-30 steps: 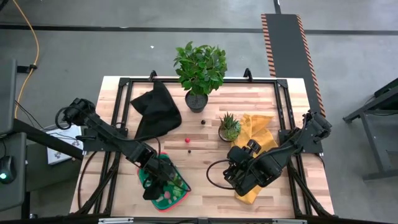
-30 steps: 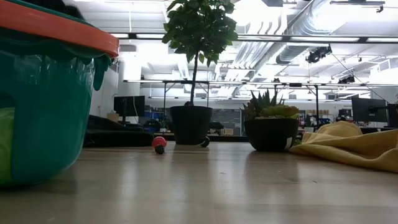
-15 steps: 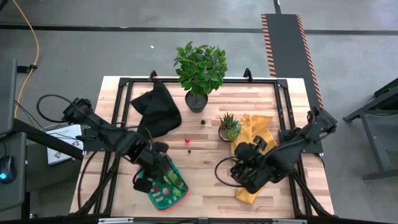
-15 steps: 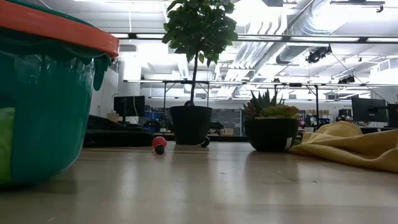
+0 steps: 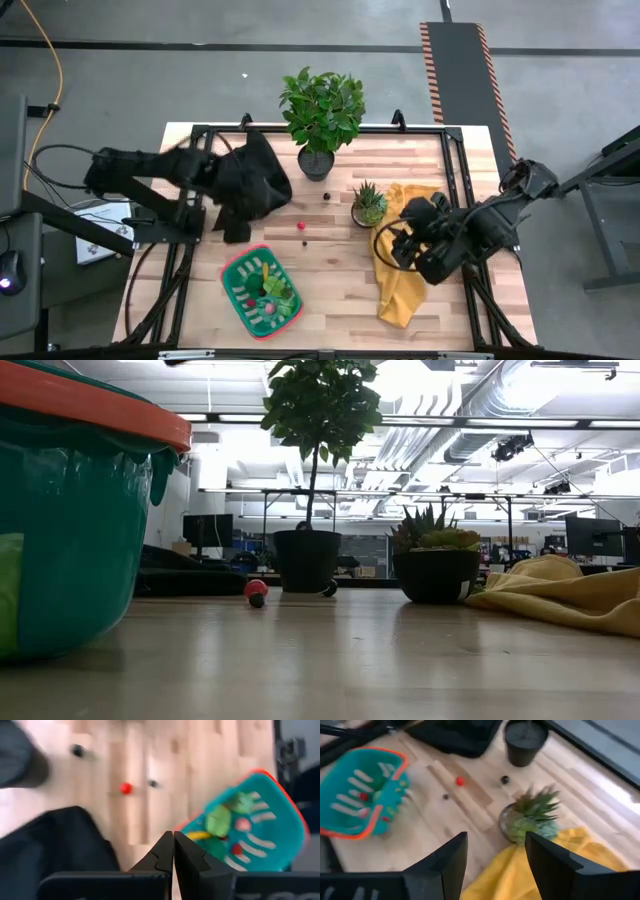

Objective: Pick and placing Produce into tupperware
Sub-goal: Put the red cherry into the blue basket

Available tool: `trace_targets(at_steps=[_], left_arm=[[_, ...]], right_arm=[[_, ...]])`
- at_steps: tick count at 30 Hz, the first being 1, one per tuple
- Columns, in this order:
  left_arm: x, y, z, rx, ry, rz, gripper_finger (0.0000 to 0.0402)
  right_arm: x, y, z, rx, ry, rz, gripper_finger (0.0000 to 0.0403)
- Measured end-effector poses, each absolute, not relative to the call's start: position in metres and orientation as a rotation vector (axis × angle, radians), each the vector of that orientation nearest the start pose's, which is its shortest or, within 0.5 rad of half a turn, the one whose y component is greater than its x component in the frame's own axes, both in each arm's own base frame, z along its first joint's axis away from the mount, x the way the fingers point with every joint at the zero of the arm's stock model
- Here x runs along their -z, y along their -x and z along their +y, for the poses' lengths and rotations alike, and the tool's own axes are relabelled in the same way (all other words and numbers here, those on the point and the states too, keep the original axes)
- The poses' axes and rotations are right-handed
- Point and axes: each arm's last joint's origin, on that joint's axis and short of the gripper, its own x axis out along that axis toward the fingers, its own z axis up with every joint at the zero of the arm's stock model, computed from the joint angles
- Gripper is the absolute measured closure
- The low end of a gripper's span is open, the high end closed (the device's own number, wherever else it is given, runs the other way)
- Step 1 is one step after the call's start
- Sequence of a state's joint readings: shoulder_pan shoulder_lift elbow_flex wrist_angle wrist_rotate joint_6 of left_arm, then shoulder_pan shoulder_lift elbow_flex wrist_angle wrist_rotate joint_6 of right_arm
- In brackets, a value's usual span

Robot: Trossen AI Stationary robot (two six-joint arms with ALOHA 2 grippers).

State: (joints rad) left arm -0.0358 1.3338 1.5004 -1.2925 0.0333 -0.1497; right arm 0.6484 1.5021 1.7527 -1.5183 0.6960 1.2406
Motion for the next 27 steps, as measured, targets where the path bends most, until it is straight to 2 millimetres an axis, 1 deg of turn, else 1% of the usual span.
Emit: trace_targets(at_steps=[2,4,7,10,13,15,17,20,23,25,27], left_arm=[[-0.369,-0.22,0.004,-0.057,0.153,1.096,0.0398],[-0.363,-0.212,0.015,-0.048,0.199,1.033,0.0397],[-0.347,-0.2,0.026,-0.014,0.264,0.972,0.04],[-0.328,-0.193,0.032,-0.012,0.27,0.942,0.0399],[-0.311,-0.196,0.035,0.012,0.281,0.885,0.0401],[-0.301,-0.201,0.036,0.055,0.26,0.849,0.04],[-0.288,-0.206,0.038,0.08,0.236,0.816,0.0399],[-0.265,-0.21,0.047,0.145,0.291,0.789,0.0401],[-0.239,-0.21,0.06,0.16,0.383,0.769,0.0401],[-0.227,-0.21,0.07,0.166,0.431,0.738,0.0401],[-0.22,-0.208,0.078,0.169,0.449,0.711,0.0401]], right_arm=[[-0.398,-0.213,0.132,0.624,-0.341,0.769,0.0212],[-0.389,-0.213,0.127,0.652,-0.342,0.772,0.0212],[-0.364,-0.215,0.121,0.659,-0.395,0.754,0.0212],[-0.335,-0.215,0.114,0.618,-0.519,0.713,0.0212],[-0.307,-0.215,0.104,0.565,-0.71,0.638,0.0212],[-0.293,-0.216,0.098,0.531,-0.826,0.556,0.0212],[-0.281,-0.216,0.088,0.513,-0.903,0.478,0.0212],[-0.272,-0.217,0.073,0.51,-0.995,0.37,0.0212],[-0.269,-0.218,0.061,0.523,-1.043,0.295,0.0212],[-0.271,-0.218,0.055,0.522,-1.049,0.26,0.0212],[-0.273,-0.218,0.05,0.532,-1.04,0.246,0.0212]])
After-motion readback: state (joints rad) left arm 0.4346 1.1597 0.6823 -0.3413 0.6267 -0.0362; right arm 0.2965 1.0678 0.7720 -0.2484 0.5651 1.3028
